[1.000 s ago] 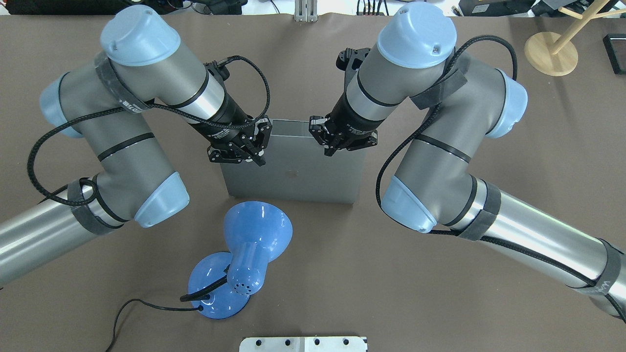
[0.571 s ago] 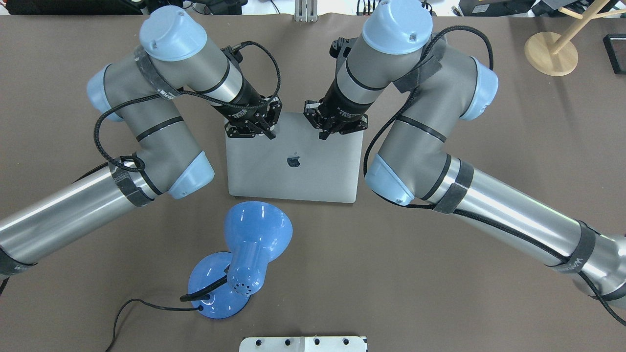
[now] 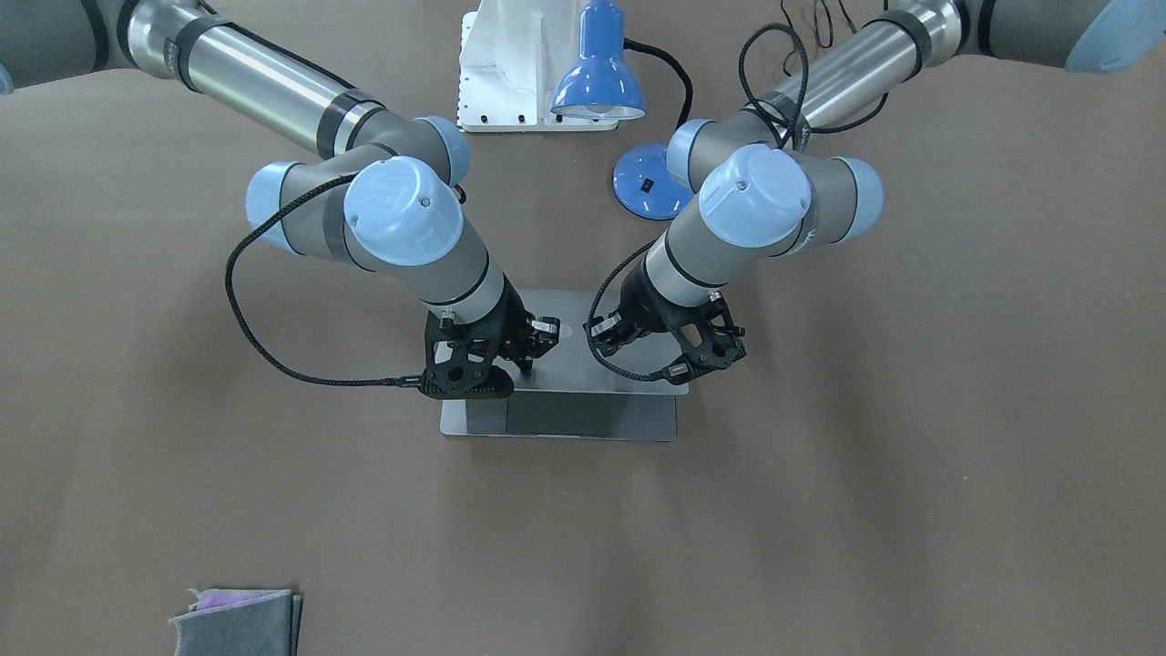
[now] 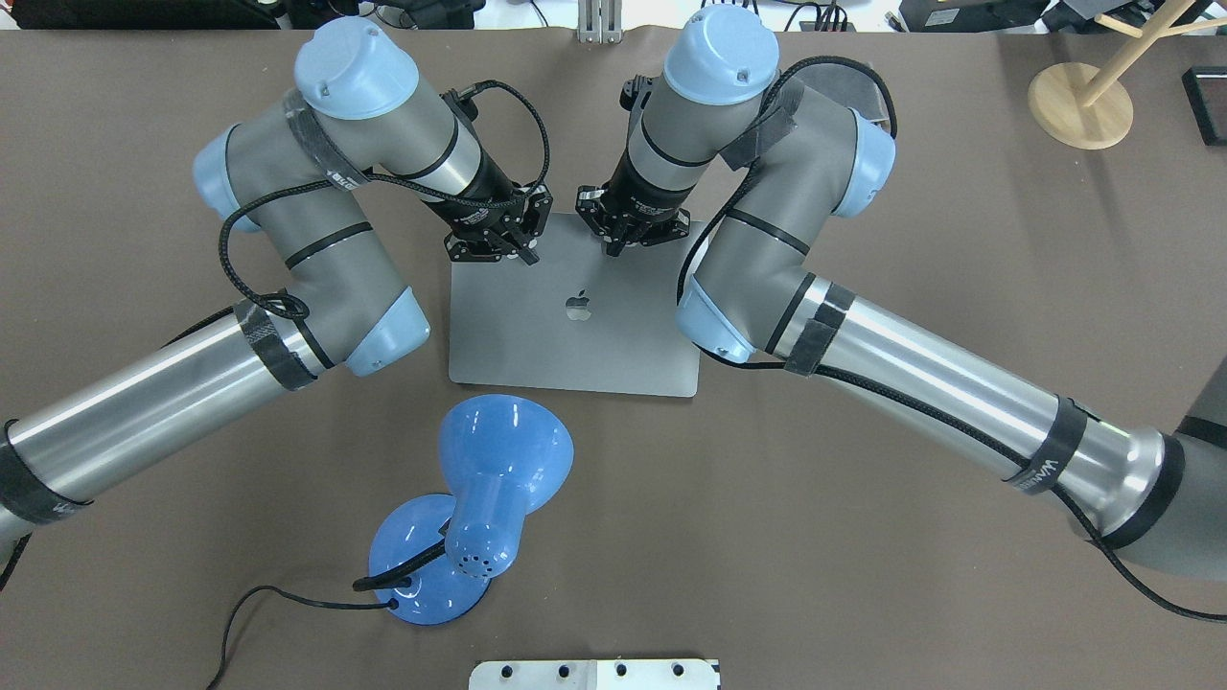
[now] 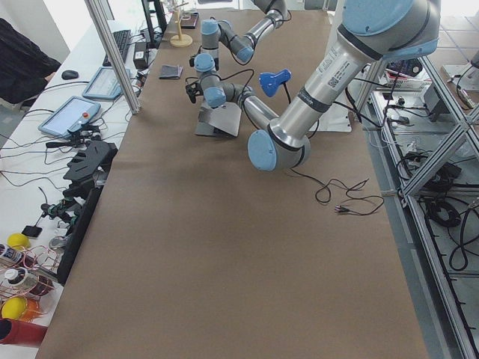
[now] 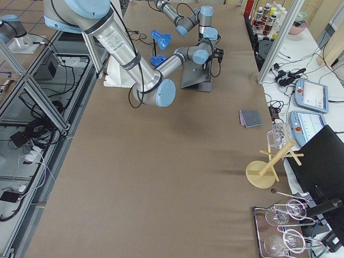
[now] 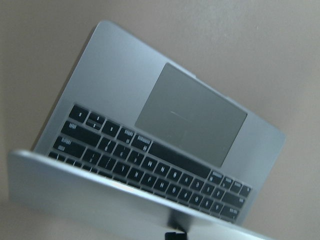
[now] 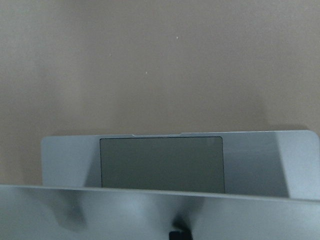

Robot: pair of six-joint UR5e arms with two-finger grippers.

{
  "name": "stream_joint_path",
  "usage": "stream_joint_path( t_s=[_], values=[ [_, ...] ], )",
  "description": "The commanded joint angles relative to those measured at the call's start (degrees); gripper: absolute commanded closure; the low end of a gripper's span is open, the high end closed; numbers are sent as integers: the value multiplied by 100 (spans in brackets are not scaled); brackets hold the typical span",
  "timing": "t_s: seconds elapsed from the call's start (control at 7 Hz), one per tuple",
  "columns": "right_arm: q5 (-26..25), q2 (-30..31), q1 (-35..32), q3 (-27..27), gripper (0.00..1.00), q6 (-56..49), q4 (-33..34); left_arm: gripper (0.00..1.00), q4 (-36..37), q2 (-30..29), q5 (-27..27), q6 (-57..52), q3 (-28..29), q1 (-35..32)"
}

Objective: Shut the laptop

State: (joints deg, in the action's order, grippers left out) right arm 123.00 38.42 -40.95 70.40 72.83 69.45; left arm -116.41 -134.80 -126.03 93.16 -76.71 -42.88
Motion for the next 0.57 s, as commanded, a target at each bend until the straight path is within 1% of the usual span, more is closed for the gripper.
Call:
stream_joint_path(
  t_s=[0.0, 0.14, 0.43],
  values=[
    [-4, -202, 0, -552, 100, -6, -369, 100, -389, -124, 244, 0, 592, 8],
    [-4, -203, 0, -667, 100, -6, -475, 100, -539, -169, 272, 0, 857, 17],
    [-13, -229, 0, -1053, 100, -6, -931, 100, -654, -196, 359, 0, 1061, 52]
  ],
)
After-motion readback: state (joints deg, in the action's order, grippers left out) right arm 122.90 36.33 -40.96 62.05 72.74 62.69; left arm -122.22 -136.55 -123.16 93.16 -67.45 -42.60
